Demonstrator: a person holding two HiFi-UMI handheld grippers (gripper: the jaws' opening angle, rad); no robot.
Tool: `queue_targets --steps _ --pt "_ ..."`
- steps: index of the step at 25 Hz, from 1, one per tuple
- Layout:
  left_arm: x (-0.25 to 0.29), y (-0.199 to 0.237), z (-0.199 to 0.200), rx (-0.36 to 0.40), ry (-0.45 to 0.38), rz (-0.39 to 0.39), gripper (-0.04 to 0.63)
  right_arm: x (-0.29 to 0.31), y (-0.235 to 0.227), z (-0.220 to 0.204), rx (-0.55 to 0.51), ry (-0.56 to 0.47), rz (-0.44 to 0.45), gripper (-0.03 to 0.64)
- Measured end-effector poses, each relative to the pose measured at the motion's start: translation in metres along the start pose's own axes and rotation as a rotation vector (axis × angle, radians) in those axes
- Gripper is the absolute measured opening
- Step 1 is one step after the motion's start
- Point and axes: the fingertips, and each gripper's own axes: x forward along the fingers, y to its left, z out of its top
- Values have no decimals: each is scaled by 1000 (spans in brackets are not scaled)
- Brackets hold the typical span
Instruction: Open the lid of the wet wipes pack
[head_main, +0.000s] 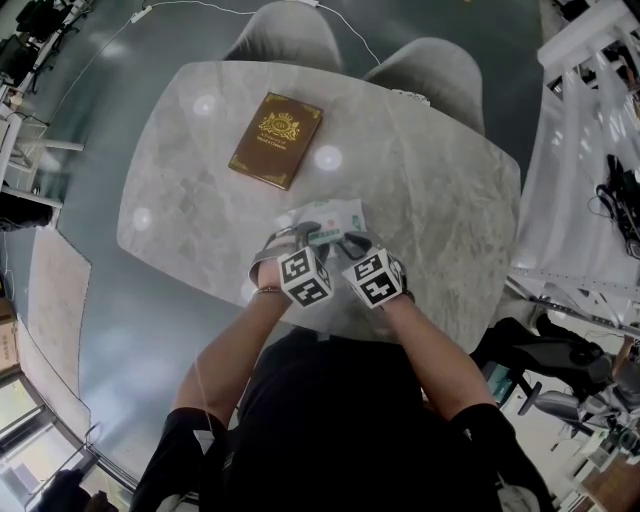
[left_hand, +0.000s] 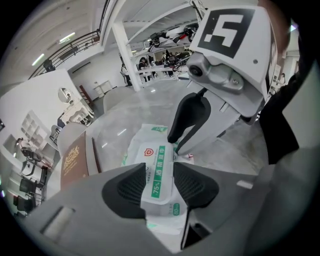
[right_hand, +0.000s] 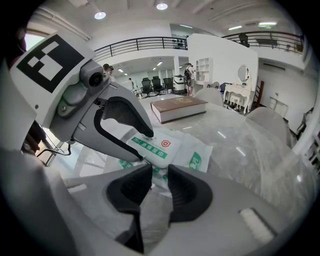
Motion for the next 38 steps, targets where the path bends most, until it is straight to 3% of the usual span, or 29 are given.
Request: queue_targets --steps 7,15,20,24,34,38 --pt "-2 -3 1 34 1 -15 149 -1 -1 0 0 3 10 107" --pt "-9 -2 5 5 -22 -29 123 -1 -1 -2 3 -3 13 107" --pt "-18 4 13 0 -52 -14 110 -1 -1 -2 14 -6 14 107" --pt "-27 15 17 10 -75 26 58 -2 0 -2 23 2 16 107" --pt "-49 62 1 -56 -59 87 28 -12 -2 -3 101 -23 29 107" --pt "-46 77 -5 -153 -79 74 28 -22 -3 -7 147 -39 37 106"
